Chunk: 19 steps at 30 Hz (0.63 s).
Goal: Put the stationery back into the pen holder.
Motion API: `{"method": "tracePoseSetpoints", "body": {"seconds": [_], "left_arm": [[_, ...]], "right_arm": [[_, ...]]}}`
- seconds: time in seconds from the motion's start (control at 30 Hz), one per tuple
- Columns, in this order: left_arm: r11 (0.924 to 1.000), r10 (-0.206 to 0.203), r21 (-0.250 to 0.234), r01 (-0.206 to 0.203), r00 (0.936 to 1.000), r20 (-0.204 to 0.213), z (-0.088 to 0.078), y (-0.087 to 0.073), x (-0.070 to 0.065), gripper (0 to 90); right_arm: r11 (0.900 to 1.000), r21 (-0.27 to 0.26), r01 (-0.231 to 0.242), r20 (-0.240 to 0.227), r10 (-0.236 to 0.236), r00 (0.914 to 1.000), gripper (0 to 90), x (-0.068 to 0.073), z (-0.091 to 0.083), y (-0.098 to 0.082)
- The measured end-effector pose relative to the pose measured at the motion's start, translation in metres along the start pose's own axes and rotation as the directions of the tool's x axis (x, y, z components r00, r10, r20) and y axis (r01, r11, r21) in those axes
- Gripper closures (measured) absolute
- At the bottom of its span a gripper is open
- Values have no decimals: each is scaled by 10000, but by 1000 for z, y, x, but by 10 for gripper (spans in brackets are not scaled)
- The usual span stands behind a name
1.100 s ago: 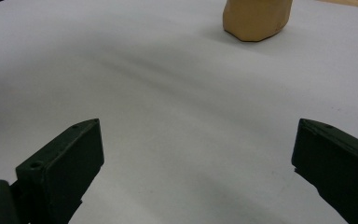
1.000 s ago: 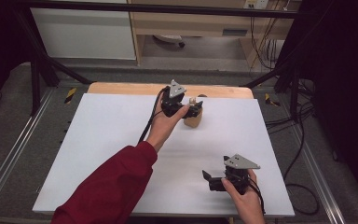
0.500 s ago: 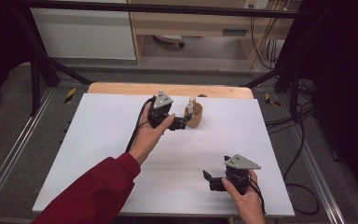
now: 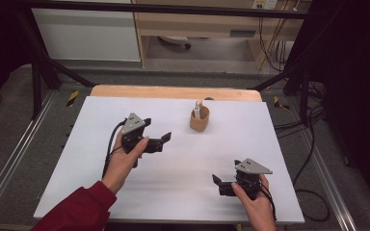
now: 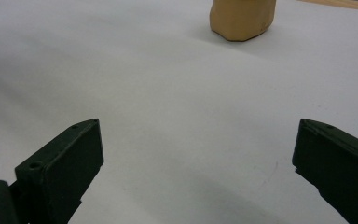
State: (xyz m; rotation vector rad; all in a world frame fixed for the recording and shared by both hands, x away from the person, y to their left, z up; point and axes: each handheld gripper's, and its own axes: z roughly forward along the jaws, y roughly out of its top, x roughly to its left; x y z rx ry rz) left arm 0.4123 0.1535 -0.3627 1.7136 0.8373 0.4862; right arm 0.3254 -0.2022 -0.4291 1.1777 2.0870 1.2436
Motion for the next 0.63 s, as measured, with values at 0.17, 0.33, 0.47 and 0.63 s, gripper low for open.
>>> {"method": "tracePoseSetpoints", "body": {"seconds": [0.17,0.33,0.47,0.63], "left_arm": [[10000,26,-56,-28,9992,-397,-28,-15,9,63],[9997,-168,-194,152,9962,-855,-55,-34,17,64],[9984,-529,-272,498,9903,-1287,-78,-53,20,67],[9980,-629,-142,613,9817,-1796,-104,-79,18,68]], "right_arm": [[9999,-71,-78,163,79,9998,23,-5,-2,0],[9996,-216,-200,362,208,9991,23,-11,-5,-1],[9994,-262,-243,561,257,9981,23,-16,-5,-1],[9996,-113,-255,967,265,9950,22,-24,-1,-2]]}}
